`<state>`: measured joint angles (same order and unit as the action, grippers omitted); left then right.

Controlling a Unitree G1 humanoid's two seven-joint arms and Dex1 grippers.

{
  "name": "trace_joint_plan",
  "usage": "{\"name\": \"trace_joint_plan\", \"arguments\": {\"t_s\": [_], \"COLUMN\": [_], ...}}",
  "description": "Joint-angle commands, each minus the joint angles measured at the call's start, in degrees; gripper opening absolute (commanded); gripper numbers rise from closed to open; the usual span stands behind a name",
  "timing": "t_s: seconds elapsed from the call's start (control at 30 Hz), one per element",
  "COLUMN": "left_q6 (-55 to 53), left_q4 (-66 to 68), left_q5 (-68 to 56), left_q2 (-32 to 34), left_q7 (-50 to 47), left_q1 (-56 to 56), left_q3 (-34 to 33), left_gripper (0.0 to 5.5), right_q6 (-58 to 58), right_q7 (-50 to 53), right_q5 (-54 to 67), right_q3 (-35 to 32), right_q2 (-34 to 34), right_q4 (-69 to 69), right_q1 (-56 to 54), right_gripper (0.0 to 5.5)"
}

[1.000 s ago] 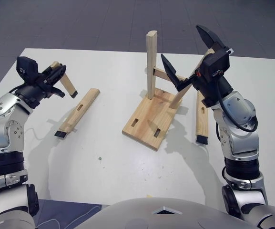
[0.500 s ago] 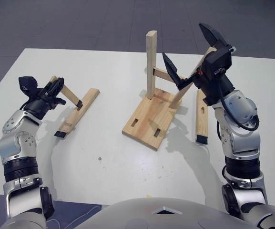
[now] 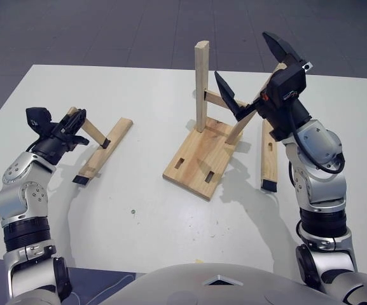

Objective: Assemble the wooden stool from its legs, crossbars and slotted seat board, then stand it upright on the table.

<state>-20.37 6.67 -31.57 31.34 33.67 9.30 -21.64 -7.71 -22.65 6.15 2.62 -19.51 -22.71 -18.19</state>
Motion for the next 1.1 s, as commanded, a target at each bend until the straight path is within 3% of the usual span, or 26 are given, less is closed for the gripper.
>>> {"name": "trace_joint_plan", "arguments": {"t_s": [0.03, 0.27, 0.67, 0.97, 1.0, 1.1], "left_q6": [1.6, 6.7, 10.0, 9.0, 8.7, 6.9], "left_q4": [3.8, 6.5, 7.1, 3.8, 2.6, -0.6], "left_q5": [4.2, 9.1, 7.0, 6.3, 6.4, 6.1], "left_q2": [0.7, 1.8, -9.3, -7.1, -7.0, -7.1], "left_q7": [0.8, 4.3, -0.9, -2.2, -2.8, -4.3], "left_q1": [0.8, -1.4, -11.1, -6.5, -5.8, -3.7], "left_q3": [3.0, 7.5, 8.3, 8.6, 8.8, 9.3], "left_gripper": [0.43, 0.43, 0.43, 0.43, 0.80, 1.19], "right_q6": [-1.1, -1.7, -1.9, -1.1, -1.0, -0.9], "right_q7": [0.1, -0.3, -0.7, -0.7, -0.5, -0.2], "right_q5": [0.4, 0.9, 0.9, 0.0, -0.1, -0.4], "right_q3": [0.0, 0.1, 0.2, 0.6, 0.7, 1.0], "right_q2": [0.3, 0.4, 0.3, 0.5, 0.6, 1.0], "right_q4": [-0.7, -0.8, -0.7, 0.3, 0.4, 0.2], "right_q1": [-0.3, -0.6, -1.8, -2.2, -2.1, -1.8], "right_gripper": [5.40, 5.40, 5.40, 5.40, 5.40, 5.40]}}
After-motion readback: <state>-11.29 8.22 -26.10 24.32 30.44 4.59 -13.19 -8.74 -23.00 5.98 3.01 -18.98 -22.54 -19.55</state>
